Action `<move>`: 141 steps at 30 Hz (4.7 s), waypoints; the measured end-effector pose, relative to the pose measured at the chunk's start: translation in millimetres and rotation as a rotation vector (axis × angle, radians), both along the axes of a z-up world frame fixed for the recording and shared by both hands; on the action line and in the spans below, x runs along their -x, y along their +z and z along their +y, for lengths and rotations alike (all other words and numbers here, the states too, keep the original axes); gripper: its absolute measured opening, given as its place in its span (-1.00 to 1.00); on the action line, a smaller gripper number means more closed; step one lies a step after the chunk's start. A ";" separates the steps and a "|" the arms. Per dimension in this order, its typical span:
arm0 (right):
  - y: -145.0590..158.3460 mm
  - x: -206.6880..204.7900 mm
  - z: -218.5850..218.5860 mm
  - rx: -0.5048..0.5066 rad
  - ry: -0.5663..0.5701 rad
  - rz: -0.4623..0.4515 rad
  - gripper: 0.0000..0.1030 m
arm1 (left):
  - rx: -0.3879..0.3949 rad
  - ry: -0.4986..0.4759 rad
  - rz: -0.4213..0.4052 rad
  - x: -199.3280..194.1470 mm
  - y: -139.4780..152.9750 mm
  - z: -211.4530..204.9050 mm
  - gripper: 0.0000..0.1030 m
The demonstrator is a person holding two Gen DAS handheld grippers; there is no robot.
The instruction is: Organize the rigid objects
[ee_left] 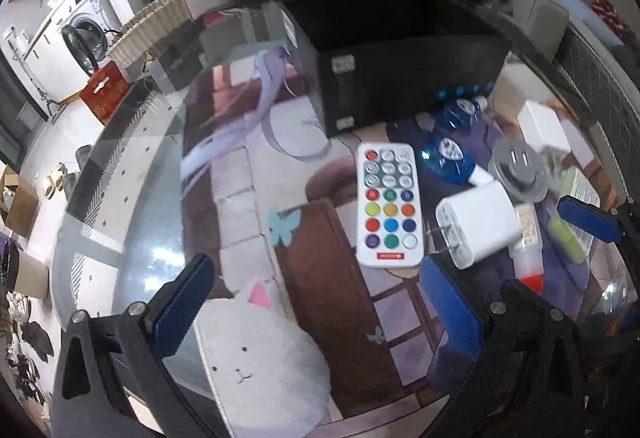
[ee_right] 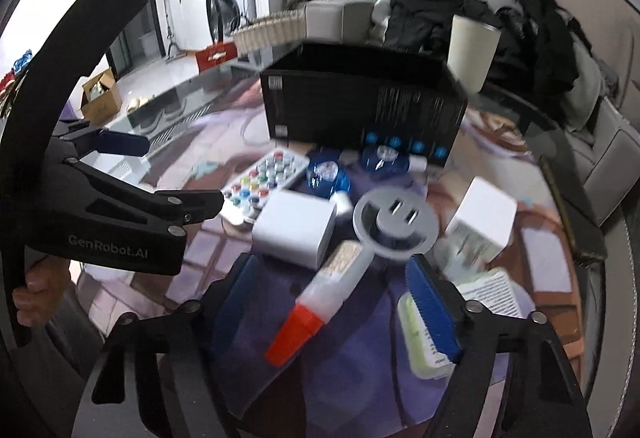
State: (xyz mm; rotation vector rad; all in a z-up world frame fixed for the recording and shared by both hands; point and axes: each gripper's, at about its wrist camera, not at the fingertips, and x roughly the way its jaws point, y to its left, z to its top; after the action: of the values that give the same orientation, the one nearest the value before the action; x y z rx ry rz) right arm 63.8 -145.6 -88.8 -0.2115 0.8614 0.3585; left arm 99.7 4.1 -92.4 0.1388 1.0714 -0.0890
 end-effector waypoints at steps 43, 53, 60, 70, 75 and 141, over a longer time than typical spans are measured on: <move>-10.4 -10.3 -9.6 0.013 0.061 0.098 -0.37 | 0.075 -0.107 0.082 8.2 -8.5 -25.5 0.03; -8.7 -7.0 -10.5 0.000 0.089 0.108 -0.59 | 0.095 -0.121 0.062 12.5 -4.6 -26.6 -0.27; 8.7 -3.3 -14.8 -0.048 0.091 0.035 -0.59 | 0.103 -0.142 -0.094 24.0 28.3 -31.4 -0.27; 86.9 30.0 -20.2 -0.150 0.107 -0.391 -0.59 | 0.152 -0.178 -0.531 67.3 113.1 -28.9 -0.27; 121.1 56.1 -24.1 -0.180 0.100 -0.612 -0.59 | 0.187 -0.156 -0.705 89.6 141.3 -14.3 -0.27; 40.7 -7.0 9.1 -0.102 0.176 -0.203 -0.19 | 0.220 -0.068 -0.401 55.9 89.9 -2.7 -0.27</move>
State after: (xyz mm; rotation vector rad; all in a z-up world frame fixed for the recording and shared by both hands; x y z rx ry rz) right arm 70.8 -136.5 -48.1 -0.2255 0.6242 0.5349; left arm 43.7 1.4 -2.5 -0.0073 0.6515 -0.2298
